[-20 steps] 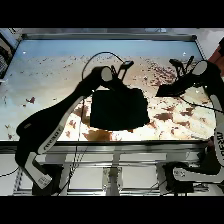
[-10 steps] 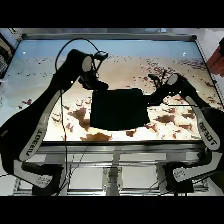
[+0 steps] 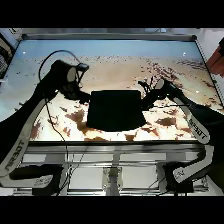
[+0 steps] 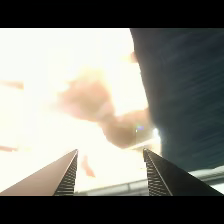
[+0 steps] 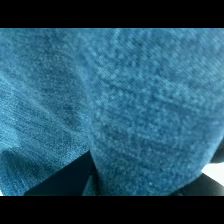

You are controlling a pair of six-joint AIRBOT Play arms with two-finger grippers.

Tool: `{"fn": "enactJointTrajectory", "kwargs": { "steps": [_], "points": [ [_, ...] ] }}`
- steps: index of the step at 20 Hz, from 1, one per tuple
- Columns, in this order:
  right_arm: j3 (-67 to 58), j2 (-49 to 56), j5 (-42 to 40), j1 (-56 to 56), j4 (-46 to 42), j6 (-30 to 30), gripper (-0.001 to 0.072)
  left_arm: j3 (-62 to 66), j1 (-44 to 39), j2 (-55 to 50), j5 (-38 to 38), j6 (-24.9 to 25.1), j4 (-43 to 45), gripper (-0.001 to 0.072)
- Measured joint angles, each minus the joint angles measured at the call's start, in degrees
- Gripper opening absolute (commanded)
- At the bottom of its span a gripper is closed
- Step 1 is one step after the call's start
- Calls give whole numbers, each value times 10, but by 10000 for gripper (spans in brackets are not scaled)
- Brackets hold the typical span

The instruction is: Fold the clothes and pants, and hang the long-sleeved shirts on hangers.

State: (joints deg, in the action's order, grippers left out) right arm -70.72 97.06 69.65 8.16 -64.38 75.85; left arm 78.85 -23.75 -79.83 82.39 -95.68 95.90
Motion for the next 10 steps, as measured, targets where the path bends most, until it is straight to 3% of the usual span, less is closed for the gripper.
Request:
{"fn": "enactJointTrajectory", "kwargs": {
  "steps": [4, 10],
  "points": [
    [1, -18, 35, -79, -66, 3, 27, -112, 46, 64, -31, -6, 16, 440],
    [1, -87, 69, -308, -167, 6, 28, -199, 103, 99, -44, -10, 25, 439]
  ]
}}
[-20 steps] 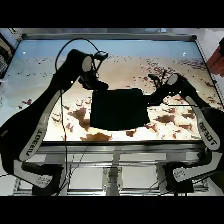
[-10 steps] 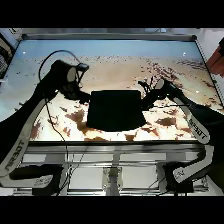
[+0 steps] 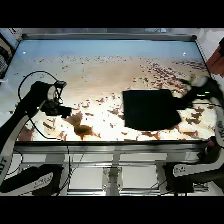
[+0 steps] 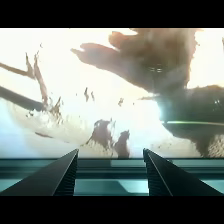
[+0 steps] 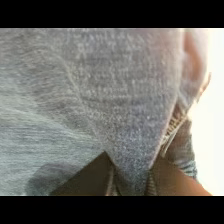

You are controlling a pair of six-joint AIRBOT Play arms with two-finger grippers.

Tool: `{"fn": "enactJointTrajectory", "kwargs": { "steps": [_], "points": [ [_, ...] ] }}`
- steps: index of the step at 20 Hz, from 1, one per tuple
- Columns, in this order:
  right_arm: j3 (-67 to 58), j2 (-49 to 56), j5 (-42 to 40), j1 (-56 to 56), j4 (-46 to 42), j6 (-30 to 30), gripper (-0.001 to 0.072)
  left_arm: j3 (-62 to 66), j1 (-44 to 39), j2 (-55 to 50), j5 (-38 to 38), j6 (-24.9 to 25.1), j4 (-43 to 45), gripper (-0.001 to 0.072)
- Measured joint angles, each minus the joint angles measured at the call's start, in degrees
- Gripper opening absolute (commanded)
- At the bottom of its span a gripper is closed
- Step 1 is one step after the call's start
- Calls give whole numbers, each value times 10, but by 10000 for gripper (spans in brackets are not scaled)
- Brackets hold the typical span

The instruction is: Fold the clothes and pants, and hang the long-sleeved shirts on hangers.

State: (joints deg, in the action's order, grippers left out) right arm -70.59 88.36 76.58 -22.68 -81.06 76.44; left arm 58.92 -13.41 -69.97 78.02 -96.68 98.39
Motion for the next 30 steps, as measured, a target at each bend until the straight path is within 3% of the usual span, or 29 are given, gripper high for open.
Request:
{"fn": "enactJointTrajectory", "kwargs": {
  "steps": [3, 4, 6, 7, 9, 10, 16, 20, 22, 26, 30],
  "points": [
    [0, -30, -1, -130, -28, 14, 49, -12, 9, 4, -1, 0, 1, 440],
    [0, -37, -2, -167, -29, 20, 143, -15, 11, 5, -2, 0, 1, 440],
    [0, -46, -10, -230, -22, 29, 437, -17, 13, 5, -2, 0, 2, 440],
    [0, -50, -14, -254, -10, 31, 532, -18, 13, 5, -2, 0, 2, 440],
    [0, -56, -16, -280, 10, 33, 634, -19, 14, 5, -3, 0, 2, 440],
    [-1, -61, -20, -286, 15, 33, 635, -19, 14, 5, -3, 0, 2, 440],
    [4, -131, -48, -269, 64, 38, 596, -20, 14, 5, -3, 0, 2, 440],
    [31, -189, -60, -150, 147, 23, 173, -20, 14, 5, -3, 0, 2, 440],
    [49, -208, -62, -57, 165, 10, 29, -20, 14, 5, -3, 0, 2, 440],
    [94, -222, -87, 148, 143, -1, 28, -20, 14, 5, -3, 0, 2, 440],
    [144, -213, -117, 301, 93, 31, 28, -20, 14, 5, -3, 0, 2, 440]
  ]
}}
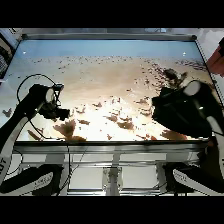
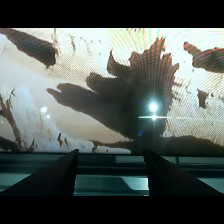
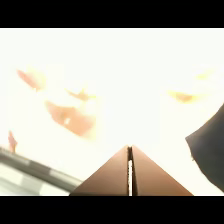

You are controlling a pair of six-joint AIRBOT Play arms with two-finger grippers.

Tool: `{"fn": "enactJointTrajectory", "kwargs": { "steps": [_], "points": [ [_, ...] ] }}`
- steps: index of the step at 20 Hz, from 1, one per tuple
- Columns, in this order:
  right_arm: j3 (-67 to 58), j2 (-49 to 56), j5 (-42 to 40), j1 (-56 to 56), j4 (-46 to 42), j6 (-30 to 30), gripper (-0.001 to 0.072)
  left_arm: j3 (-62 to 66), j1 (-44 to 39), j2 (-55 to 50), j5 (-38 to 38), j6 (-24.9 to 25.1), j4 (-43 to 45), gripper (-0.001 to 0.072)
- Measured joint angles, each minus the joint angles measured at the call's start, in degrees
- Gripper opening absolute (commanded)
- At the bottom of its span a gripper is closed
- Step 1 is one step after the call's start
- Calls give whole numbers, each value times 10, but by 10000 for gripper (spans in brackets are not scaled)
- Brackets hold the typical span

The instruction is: Fold the clothes and pants, and hang the long-sleeved shirts on hangers.

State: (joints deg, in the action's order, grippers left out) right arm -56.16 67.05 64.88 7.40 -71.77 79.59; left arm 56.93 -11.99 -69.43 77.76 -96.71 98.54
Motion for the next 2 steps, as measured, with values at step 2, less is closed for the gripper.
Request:
{"fn": "enactJointTrajectory", "kwargs": {
  "steps": [2],
  "points": [
    [22, 9, -3, 45, -12, 21, 28, 0, 0, 0, 0, 0, 0, 440]
  ]
}}
